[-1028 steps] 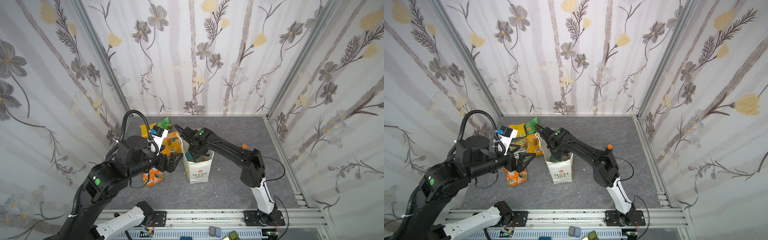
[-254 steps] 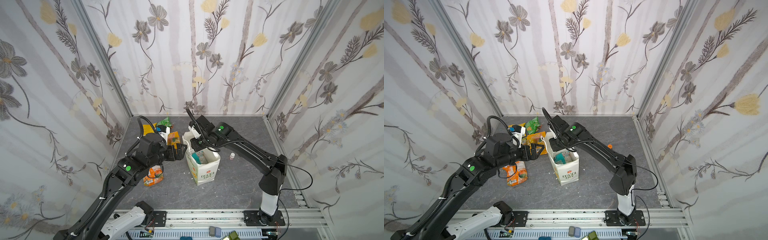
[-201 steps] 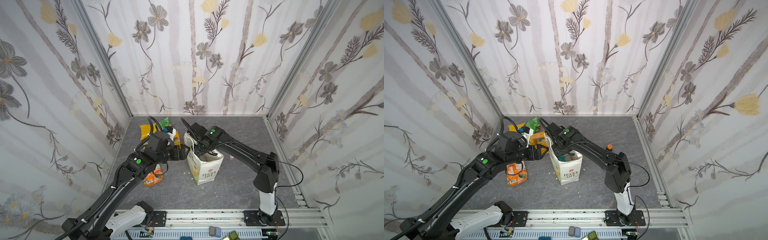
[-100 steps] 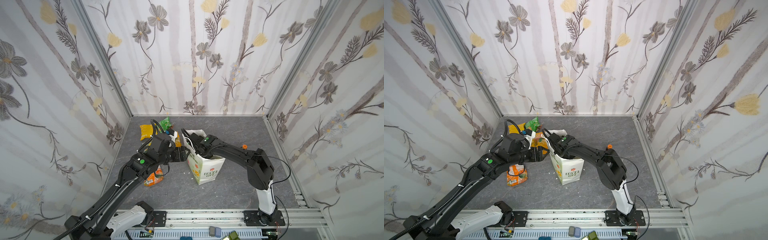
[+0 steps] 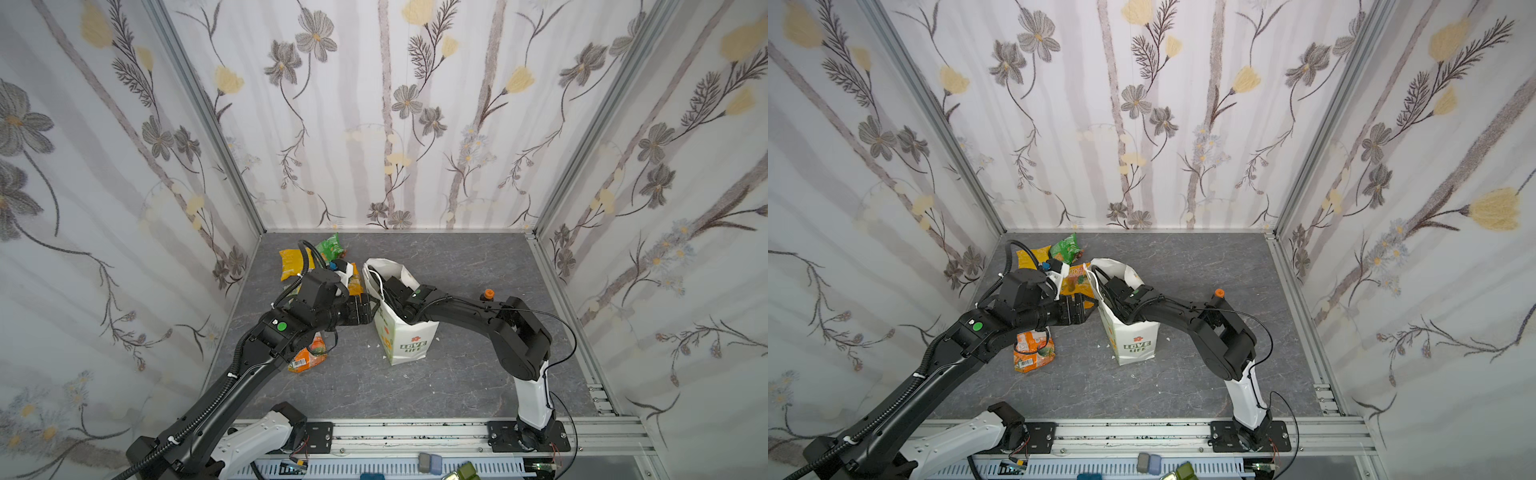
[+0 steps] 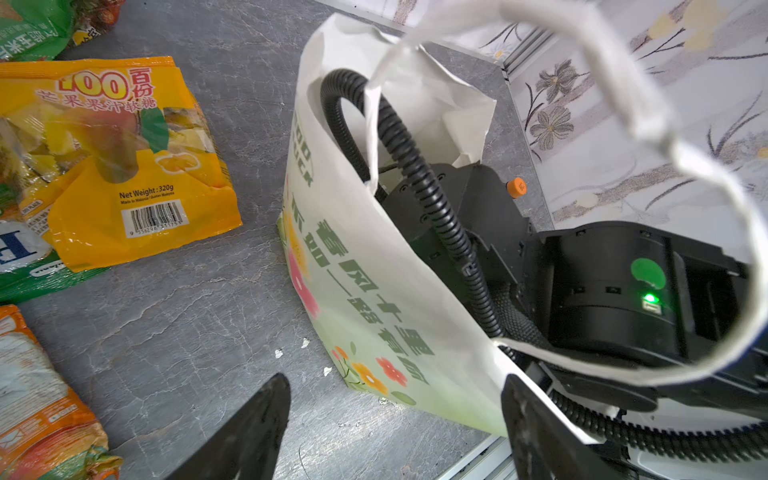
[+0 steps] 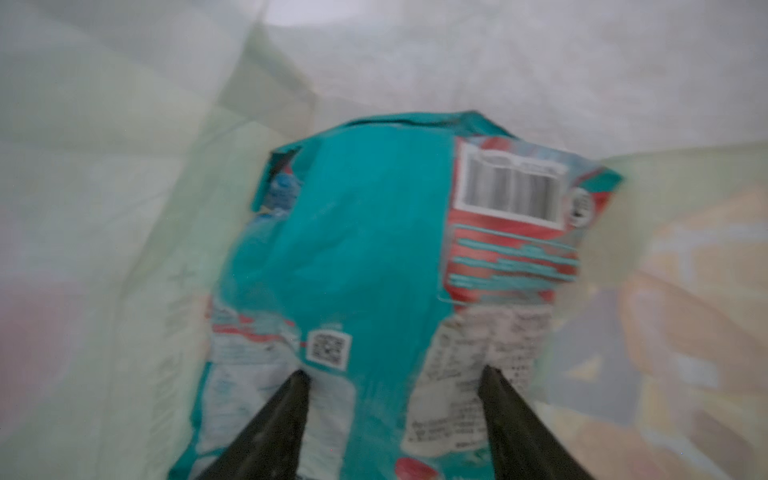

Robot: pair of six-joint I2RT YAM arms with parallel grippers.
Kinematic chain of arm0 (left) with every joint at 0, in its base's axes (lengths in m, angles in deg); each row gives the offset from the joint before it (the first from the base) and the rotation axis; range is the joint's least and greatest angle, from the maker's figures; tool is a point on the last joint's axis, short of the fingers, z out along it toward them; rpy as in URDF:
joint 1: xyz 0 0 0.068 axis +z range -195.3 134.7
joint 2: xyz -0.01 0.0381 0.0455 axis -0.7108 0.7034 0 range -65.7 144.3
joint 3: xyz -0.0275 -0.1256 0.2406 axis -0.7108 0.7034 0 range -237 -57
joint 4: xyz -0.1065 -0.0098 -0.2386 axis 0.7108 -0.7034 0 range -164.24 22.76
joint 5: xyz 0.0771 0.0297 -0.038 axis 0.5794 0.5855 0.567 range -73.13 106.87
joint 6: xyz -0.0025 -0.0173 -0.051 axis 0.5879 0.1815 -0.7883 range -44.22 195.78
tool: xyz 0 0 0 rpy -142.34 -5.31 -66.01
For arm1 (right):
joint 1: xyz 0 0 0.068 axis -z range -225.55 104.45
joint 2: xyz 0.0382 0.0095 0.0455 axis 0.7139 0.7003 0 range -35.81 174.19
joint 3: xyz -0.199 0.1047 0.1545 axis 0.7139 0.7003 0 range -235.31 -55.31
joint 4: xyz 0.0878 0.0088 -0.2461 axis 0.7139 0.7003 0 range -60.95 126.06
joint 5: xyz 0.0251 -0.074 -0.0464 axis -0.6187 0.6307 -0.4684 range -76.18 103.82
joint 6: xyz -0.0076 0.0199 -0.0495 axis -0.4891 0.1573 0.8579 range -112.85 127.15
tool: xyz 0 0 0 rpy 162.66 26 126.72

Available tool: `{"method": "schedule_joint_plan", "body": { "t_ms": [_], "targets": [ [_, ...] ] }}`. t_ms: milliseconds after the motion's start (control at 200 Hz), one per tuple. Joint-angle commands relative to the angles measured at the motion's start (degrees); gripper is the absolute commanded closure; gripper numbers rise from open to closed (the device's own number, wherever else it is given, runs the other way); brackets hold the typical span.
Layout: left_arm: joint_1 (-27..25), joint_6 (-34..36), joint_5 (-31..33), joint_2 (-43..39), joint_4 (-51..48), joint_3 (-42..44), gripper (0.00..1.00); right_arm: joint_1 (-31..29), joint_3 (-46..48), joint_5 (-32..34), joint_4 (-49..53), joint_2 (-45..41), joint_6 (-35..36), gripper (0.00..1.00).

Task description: Take the snacks out of the paper bag

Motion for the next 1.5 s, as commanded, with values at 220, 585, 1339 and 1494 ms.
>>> {"method": "schedule_joint_plan", "body": {
  "t_ms": [220, 585, 1339, 1494],
  "targets": [
    [0.0, 0.8, -0.1, -0.2, 1.4, 0.3, 0.18, 0.5, 1.8, -3.5, -3.1, -1.4, -1.7, 0.98],
    [0.1, 1.4, 0.2, 0.2, 1.4, 0.0, 0.18, 1.0, 0.0, -6.4, -0.5, -5.8, -2.2, 1.0],
    [0.9, -0.8, 1.8, 1.7, -0.1, 0.5, 0.17, 2.3, -11.3, -14.4, 12.5, -7.6, -2.3, 1.0],
    [1.2, -1.0, 1.9, 1.5, 0.0, 0.8, 0.17, 2.3, -13.7, -15.0, 14.8, -7.9, -2.3, 1.0]
  ]
}}
